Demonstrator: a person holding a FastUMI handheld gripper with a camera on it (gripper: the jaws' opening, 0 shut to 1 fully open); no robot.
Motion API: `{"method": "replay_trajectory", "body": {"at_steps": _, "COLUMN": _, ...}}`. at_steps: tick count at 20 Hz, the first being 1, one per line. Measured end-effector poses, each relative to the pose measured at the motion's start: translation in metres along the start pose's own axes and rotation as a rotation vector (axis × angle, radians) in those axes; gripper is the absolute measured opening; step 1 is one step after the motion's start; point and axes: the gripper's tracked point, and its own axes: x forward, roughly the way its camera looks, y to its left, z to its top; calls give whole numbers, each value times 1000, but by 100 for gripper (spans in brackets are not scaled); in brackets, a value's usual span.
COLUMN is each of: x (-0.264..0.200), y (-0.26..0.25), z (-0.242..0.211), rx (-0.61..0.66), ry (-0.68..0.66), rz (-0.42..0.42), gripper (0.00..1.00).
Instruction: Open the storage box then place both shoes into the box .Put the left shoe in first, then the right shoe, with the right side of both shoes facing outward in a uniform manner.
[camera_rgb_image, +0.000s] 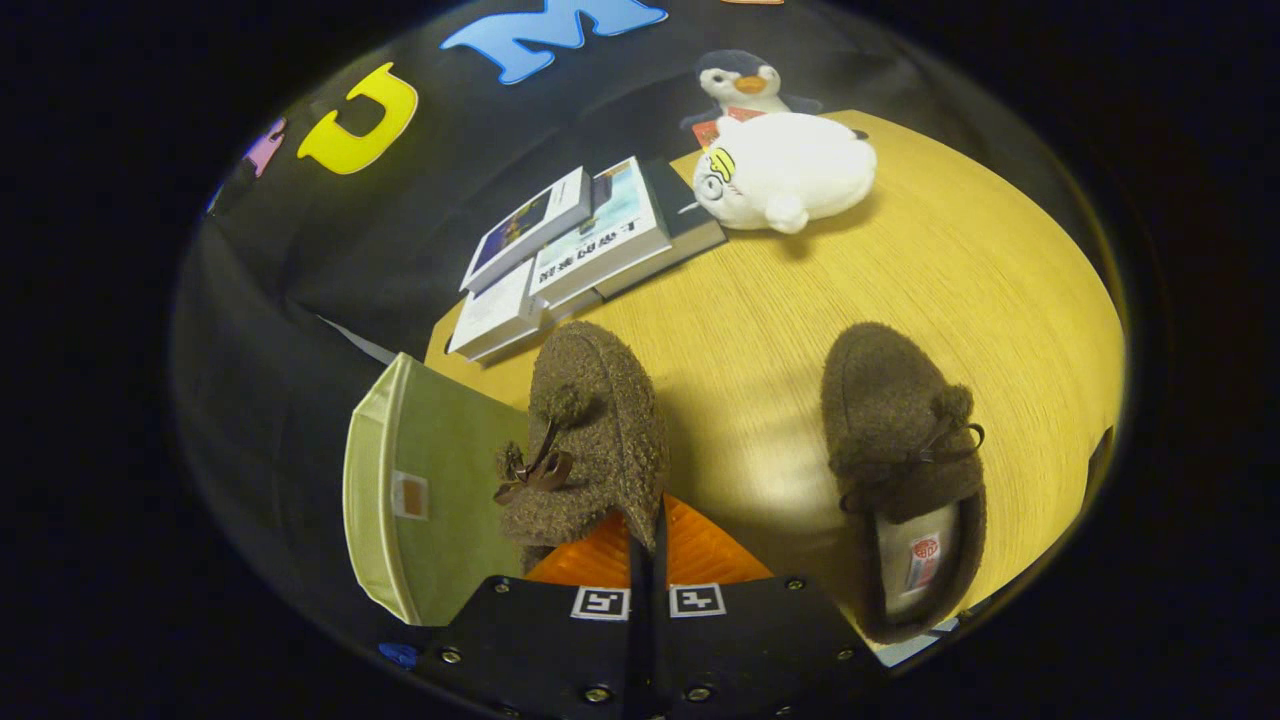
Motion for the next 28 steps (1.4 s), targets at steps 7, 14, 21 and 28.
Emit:
{"method": "replay_trajectory", "body": {"at_steps": 7, "x": -33, "y": 74, "z": 24, "rx": 12, "ry": -34, "rz": 102, "gripper": 0}}
{"method": "replay_trajectory", "body": {"at_steps": 14, "x": -44, "y": 152, "z": 28, "rx": -39, "ry": -47, "rz": 196, "gripper": 0}}
{"method": "replay_trajectory", "body": {"at_steps": 21, "x": -17, "y": 208, "z": 0, "rx": -88, "ry": 0, "rz": 240, "gripper": 0}}
{"method": "replay_trajectory", "body": {"at_steps": 28, "x": 22, "y": 239, "z": -33, "rx": -99, "ry": 41, "rz": 232, "gripper": 0}}
